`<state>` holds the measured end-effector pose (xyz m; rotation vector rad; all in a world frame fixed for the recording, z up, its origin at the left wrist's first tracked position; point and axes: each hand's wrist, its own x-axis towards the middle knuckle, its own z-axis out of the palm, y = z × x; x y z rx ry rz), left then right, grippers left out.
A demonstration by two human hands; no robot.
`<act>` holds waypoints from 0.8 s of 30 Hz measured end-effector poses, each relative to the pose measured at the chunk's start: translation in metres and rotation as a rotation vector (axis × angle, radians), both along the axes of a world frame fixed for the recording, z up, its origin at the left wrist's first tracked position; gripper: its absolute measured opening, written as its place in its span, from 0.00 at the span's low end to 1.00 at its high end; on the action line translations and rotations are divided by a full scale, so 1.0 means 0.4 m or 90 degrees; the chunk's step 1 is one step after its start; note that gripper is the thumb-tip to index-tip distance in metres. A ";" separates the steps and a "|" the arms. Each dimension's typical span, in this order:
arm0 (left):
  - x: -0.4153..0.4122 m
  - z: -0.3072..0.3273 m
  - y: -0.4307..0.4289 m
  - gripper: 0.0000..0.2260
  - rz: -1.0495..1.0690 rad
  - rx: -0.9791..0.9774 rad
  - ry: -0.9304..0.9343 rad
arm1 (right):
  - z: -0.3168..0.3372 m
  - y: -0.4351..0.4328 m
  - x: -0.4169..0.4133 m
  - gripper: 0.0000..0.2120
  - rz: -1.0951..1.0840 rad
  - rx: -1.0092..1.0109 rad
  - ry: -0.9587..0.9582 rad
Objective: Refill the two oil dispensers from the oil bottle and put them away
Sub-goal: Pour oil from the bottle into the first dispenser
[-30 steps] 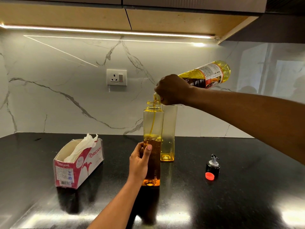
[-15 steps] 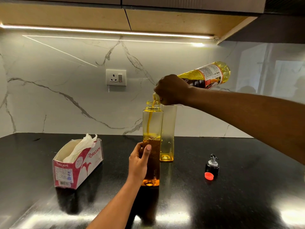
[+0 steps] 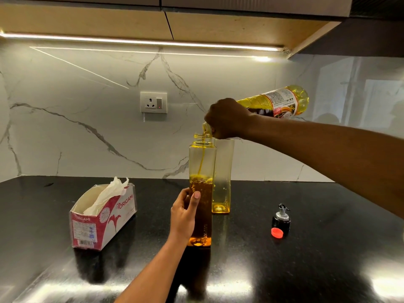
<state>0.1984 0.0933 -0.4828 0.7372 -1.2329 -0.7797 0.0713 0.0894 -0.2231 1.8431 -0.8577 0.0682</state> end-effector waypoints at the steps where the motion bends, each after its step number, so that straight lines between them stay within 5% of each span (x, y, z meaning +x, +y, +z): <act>1: 0.000 0.000 0.000 0.37 -0.001 0.001 0.001 | 0.001 0.005 0.001 0.11 -0.007 0.004 -0.002; 10: -0.002 0.005 0.004 0.37 0.015 -0.010 -0.005 | 0.011 0.017 0.007 0.10 -0.028 0.045 -0.026; 24: 0.001 -0.004 -0.011 0.34 0.006 0.007 -0.001 | -0.001 -0.013 -0.014 0.16 0.006 0.206 -0.264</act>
